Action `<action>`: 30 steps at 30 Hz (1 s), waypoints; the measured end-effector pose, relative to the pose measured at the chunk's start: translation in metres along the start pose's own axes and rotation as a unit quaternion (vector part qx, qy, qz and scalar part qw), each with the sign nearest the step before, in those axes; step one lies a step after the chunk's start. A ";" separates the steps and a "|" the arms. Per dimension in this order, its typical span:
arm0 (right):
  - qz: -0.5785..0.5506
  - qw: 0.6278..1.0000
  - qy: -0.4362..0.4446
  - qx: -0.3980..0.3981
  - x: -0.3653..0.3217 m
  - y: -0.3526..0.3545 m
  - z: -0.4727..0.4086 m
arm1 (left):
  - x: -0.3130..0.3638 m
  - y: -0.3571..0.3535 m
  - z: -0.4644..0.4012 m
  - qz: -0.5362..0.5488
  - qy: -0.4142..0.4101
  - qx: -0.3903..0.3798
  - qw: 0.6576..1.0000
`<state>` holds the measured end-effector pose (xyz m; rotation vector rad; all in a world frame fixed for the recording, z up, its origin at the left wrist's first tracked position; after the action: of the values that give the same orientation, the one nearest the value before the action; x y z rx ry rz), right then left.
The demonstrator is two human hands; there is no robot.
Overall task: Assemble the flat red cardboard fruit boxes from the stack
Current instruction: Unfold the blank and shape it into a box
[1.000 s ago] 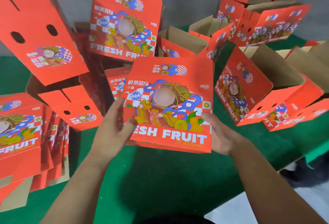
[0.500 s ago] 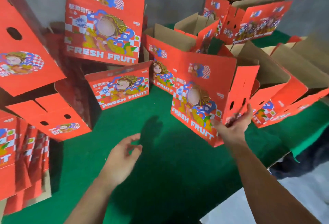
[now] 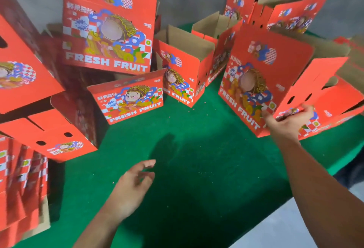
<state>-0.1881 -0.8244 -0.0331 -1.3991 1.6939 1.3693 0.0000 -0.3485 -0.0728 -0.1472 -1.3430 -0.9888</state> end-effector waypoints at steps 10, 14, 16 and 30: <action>0.196 0.957 -0.183 -0.113 0.058 -0.025 -0.001 | -0.026 -0.021 -0.005 -0.028 0.039 -0.050 0.998; 0.164 0.957 -0.235 -0.038 0.047 -0.032 0.008 | -0.028 -0.015 -0.001 -0.046 0.042 -0.036 0.997; 0.075 0.944 -0.321 0.000 0.038 -0.051 0.027 | -0.026 -0.011 -0.001 -0.038 0.048 -0.015 0.998; -0.057 0.912 -0.162 -0.372 -0.142 -0.205 0.268 | 0.015 0.011 -0.014 0.172 0.044 0.119 0.977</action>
<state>-0.0029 -0.5113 -0.0713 -1.4904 0.8769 2.1592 0.0167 -0.3580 -0.0587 -0.1463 -1.2897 -0.5332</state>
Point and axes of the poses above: each hand's wrist, its own z-axis away from the middle knuckle, its own y-axis out of the back of the hand, x = y × z, the point moved 6 cm from there along -z, towards the middle knuckle
